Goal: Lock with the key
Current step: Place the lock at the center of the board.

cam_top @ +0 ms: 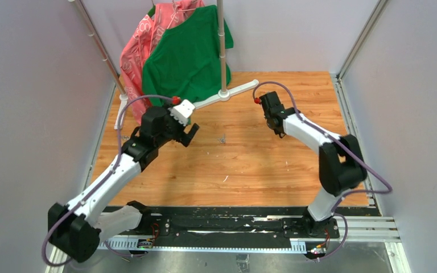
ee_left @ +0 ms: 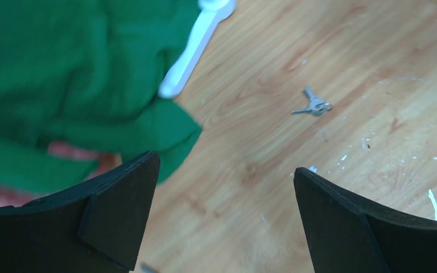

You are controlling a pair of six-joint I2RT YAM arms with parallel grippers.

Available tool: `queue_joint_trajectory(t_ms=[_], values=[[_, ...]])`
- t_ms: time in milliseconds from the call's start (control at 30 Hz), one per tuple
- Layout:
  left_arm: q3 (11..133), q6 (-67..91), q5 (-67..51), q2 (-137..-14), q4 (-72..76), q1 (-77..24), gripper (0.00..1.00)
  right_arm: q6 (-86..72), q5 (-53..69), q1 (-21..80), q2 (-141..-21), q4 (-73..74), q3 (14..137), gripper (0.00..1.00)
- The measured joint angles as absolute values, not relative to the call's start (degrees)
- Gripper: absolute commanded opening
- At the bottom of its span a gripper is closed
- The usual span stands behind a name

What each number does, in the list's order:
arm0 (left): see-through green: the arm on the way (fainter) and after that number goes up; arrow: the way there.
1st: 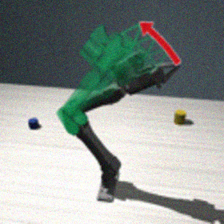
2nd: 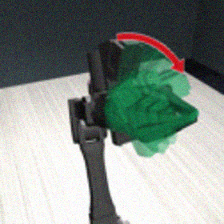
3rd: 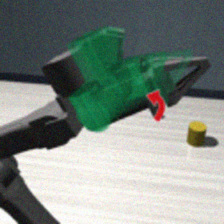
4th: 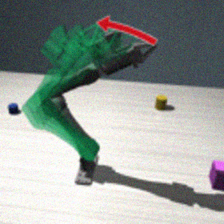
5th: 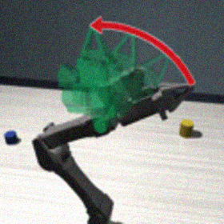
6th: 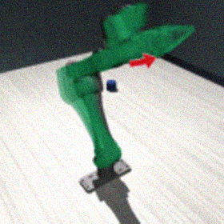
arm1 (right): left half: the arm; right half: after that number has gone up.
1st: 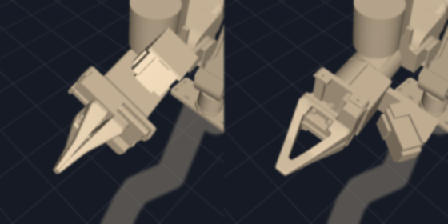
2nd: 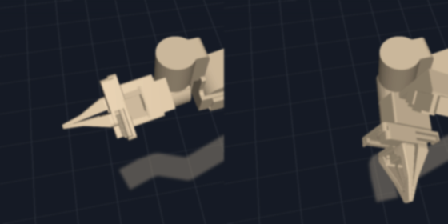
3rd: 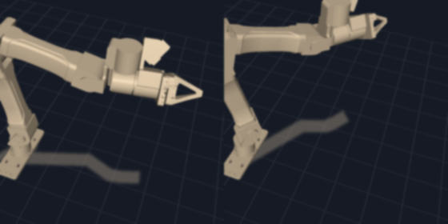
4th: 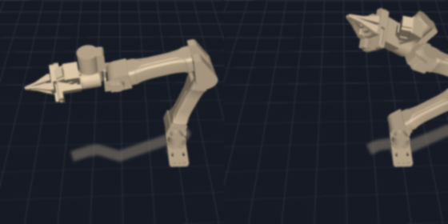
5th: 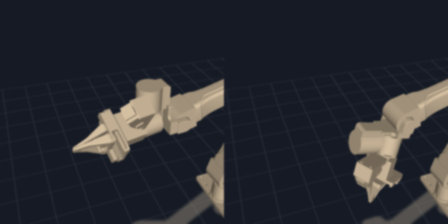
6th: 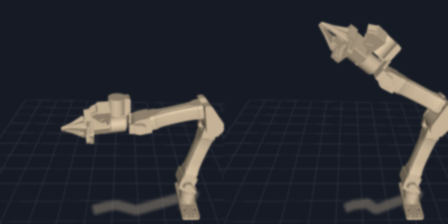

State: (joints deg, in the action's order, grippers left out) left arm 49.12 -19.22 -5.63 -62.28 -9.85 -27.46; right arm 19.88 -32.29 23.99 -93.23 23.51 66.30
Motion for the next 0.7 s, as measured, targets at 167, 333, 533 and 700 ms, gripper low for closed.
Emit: queue_joint_trajectory(t_ms=[167,333,533,700], values=[[42.06,-8.84,0.05,-54.08,-10.81,-22.28,1.0,23.79,-39.86,24.29,-104.36,24.14,72.79,0.0],[38.83,-0.45,3.36,-51.62,-12.38,-16.53,1.0,23.92,-43.29,25.74,-111.22,27.14,74.52,0.08],[38.76,9.06,5.87,-49.56,-14.55,-10.9,1.0,20.97,-42.61,27.81,-111.53,30.83,74.52,0.38],[38.87,16.62,5.34,-49.58,-18.46,-6.35,0.95,17.58,-39.29,30.02,-111.55,34.41,74.5,0.7]])
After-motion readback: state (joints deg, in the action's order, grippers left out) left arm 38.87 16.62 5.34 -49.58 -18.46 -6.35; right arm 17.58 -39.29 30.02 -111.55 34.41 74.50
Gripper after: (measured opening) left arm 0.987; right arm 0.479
